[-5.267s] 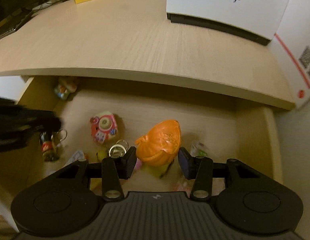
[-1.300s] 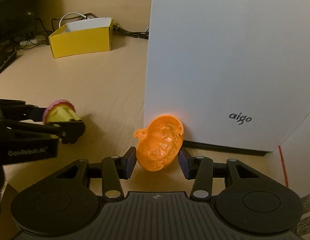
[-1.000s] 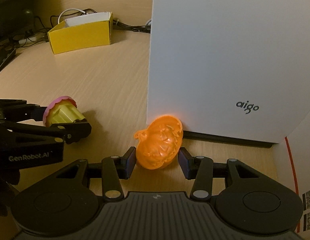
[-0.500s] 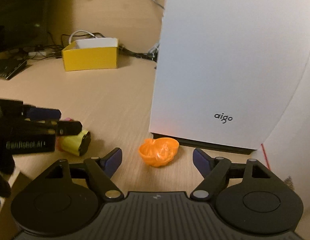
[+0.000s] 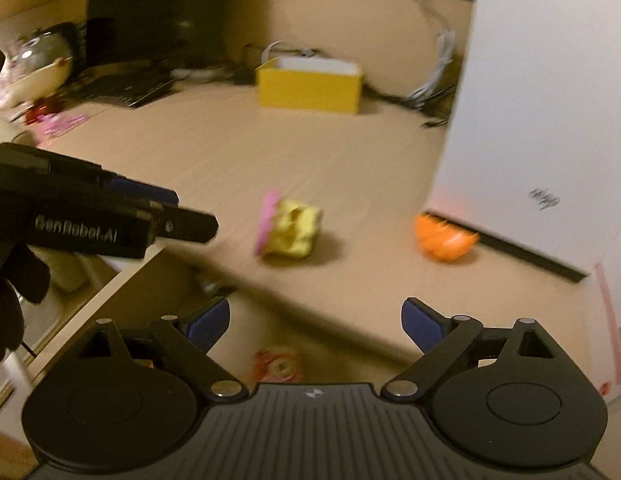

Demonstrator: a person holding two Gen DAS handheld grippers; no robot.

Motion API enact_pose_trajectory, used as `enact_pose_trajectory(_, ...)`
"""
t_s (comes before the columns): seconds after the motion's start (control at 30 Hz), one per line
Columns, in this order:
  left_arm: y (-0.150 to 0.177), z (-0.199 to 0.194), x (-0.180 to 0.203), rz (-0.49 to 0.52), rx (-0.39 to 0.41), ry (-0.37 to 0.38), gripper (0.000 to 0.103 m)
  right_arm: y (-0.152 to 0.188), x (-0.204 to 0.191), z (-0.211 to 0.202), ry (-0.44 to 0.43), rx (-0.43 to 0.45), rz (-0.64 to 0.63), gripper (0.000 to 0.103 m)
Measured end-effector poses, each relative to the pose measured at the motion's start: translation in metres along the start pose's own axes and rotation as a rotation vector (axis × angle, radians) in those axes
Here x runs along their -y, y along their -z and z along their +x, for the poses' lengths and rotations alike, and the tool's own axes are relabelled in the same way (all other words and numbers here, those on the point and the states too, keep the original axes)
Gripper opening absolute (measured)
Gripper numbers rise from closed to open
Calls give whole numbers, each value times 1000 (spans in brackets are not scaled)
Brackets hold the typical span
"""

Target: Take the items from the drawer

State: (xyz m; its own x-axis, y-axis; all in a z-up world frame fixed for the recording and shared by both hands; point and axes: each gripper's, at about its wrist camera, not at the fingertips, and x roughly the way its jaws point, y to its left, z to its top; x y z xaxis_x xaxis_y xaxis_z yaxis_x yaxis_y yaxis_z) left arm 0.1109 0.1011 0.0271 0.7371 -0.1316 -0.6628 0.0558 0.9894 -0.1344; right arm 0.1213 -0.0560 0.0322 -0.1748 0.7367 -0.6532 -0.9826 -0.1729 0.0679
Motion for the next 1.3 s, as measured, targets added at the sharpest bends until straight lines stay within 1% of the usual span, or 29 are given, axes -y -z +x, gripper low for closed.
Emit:
enact_pose_trajectory(0.13,19,-4,-14,-57,-42,-40,53,8,-13,17,-44,-53,-22,93)
enact_pose_trajectory(0.27,33,-7,-27,-123,-69,-85,53,17,-28,36,-109,-105,-63,93)
enact_pose_trajectory(0.4,44,-14,-33,-170,-75,-133,53,22,-47,62,-142,-119,-127,93)
enact_pose_trajectory(0.43,46,-15,-34,-181,-75,-140,53,22,-51,72,-149,-114,-143,91)
enact_pose_trajectory(0.5,51,-18,-36,-201,-63,-148,53,25,-58,90,-162,-108,-171,86)
enact_pose_trajectory(0.53,53,-19,-36,-207,-56,-152,53,26,-60,99,-172,-115,-178,79)
enact_pose_trajectory(0.57,55,-20,-37,-213,-48,-155,53,24,-62,110,-194,-148,-184,64)
enact_pose_trajectory(0.6,57,-21,-38,-222,-41,-159,53,22,-61,120,-222,-157,-172,59)
enact_pose_trajectory(0.63,59,-21,-39,-236,-39,-162,53,21,-62,126,-221,-143,-165,58)
enact_pose_trajectory(0.73,65,-25,-42,-273,-34,-160,53,21,-68,148,-225,-158,-163,58)
enact_pose_trajectory(0.87,68,-28,-45,-284,-8,-160,53,26,-77,160,-209,-106,-167,58)
enact_pose_trajectory(0.9,69,-28,-46,-290,-2,-161,53,24,-78,162,-212,-101,-160,57)
enact_pose_trajectory(0.97,69,-28,-47,-303,4,-169,52,20,-79,165,-239,-93,-103,58)
enact_pose_trajectory(1.0,69,-27,-48,-307,3,-176,52,19,-81,168,-236,-91,-97,58)
enact_pose_trajectory(1.03,68,-28,-48,-310,2,-181,52,19,-86,171,-223,-89,-110,62)
enact_pose_trajectory(1.1,67,-29,-49,-311,1,-186,52,21,-96,176,-193,-74,-140,62)
enact_pose_trajectory(1.2,66,-30,-52,-307,2,-197,52,19,-99,181,-188,-51,-97,62)
enact_pose_trajectory(1.23,66,-30,-53,-309,2,-198,52,18,-99,183,-186,-45,-83,55)
enact_pose_trajectory(1.27,65,-30,-55,-311,1,-198,52,17,-100,185,-186,-46,-79,51)
enact_pose_trajectory(1.3,65,-30,-56,-312,0,-199,52,17,-99,188,-184,-48,-67,50)
